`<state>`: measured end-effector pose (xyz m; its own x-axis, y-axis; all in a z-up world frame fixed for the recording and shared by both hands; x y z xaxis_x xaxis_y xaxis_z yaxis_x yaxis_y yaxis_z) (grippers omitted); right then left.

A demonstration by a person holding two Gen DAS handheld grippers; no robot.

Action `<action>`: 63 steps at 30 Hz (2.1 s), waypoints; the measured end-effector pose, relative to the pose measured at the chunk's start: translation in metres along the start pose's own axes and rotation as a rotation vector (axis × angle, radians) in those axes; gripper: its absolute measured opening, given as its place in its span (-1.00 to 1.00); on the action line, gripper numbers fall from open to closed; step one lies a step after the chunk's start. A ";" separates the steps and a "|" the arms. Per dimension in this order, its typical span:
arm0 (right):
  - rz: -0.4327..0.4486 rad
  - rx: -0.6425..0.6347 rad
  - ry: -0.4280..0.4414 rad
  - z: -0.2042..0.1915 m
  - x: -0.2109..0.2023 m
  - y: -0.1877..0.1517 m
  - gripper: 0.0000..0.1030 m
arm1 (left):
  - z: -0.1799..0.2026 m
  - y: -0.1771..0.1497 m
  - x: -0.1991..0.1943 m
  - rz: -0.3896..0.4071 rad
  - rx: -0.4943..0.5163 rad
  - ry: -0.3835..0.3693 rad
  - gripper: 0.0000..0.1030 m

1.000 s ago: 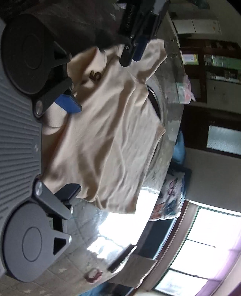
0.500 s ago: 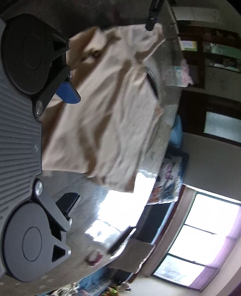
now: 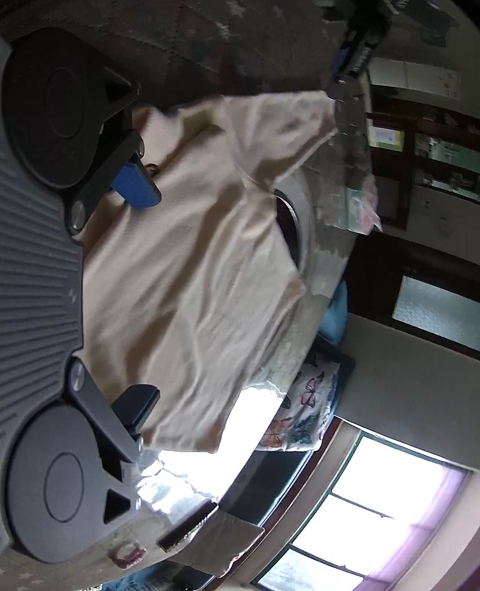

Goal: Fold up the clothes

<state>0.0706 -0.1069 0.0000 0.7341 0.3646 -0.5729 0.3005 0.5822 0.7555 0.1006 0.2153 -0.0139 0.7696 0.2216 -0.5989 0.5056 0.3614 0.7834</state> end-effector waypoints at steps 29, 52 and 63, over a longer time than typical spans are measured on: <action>0.011 0.147 0.008 0.035 -0.026 -0.011 1.00 | 0.133 0.034 -0.085 0.164 0.115 -0.344 -0.95; 0.004 0.309 -0.026 0.082 -0.048 -0.053 0.95 | 0.283 -0.065 -0.090 -0.071 0.497 -0.641 -0.80; -0.033 0.404 0.082 0.082 -0.019 -0.032 -0.07 | 0.178 -0.056 -0.052 -0.110 0.398 -0.406 -0.79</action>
<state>0.0970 -0.1914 0.0130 0.6736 0.4169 -0.6103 0.5503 0.2685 0.7907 0.1018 0.0219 0.0031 0.7526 -0.1915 -0.6300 0.6382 -0.0233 0.7695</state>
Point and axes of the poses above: each gripper's, at about its wrist camera, not at the fingertips, and x roughly the way its jaws point, z to its right, y to its top, the point moved 6 cm from there along x, roughly the way its jaws point, and after that the axes turned 3 degrees about -x, right-handed, at the moved point
